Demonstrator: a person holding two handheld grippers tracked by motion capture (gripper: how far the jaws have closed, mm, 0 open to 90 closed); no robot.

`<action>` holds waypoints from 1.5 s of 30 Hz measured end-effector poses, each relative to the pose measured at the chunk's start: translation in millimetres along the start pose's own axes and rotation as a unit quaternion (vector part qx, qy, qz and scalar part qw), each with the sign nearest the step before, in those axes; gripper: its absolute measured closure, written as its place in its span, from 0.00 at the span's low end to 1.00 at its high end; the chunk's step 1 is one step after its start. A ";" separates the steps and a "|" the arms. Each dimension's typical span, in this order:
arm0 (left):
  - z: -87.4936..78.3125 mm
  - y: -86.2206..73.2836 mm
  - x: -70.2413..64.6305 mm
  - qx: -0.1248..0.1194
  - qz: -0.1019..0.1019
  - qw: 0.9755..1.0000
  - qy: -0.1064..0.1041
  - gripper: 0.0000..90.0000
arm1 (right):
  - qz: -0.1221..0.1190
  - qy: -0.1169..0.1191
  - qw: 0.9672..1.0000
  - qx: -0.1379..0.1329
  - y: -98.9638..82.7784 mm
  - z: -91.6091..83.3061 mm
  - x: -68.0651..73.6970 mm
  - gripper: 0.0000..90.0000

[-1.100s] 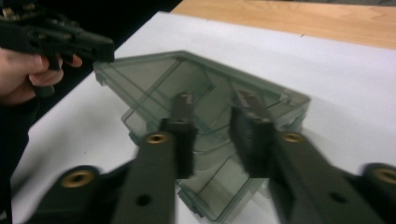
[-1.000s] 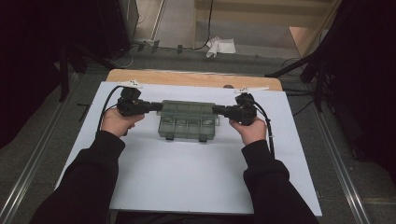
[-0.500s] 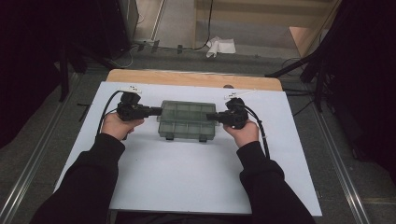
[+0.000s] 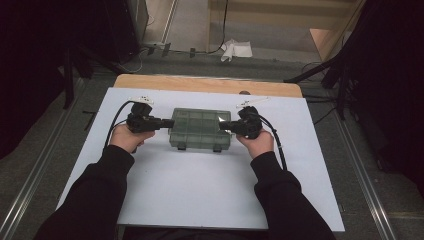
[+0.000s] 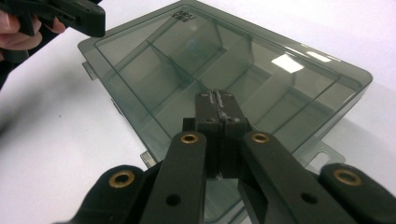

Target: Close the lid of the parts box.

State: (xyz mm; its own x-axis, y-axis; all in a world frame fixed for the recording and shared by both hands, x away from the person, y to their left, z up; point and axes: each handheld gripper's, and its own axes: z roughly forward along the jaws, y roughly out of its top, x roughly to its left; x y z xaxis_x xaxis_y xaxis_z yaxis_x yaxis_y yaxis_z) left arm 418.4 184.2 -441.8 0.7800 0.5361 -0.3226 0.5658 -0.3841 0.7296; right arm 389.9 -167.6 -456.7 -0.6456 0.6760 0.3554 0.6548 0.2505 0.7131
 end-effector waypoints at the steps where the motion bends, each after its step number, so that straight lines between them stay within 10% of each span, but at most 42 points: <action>1: 0.7 -0.2 -0.2 0.003 0.001 1.000 -0.001 0.98 | -0.003 -0.003 1.000 -0.001 -0.4 0.8 -0.4 1.00; 45: 23.9 -9.9 -10.2 0.065 0.045 0.997 -0.021 0.87 | 0.019 0.005 0.999 0.032 -11.2 16.4 -4.0 0.87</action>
State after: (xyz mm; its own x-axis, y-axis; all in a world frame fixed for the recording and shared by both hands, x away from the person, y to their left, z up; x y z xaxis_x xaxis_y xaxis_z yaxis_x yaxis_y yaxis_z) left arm 411.3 164.6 -460.1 0.8383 0.4642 -0.2858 0.5203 -0.5249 0.6736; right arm 391.6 -161.8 -476.1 -0.6234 0.6788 0.3881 0.7024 0.2680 0.6594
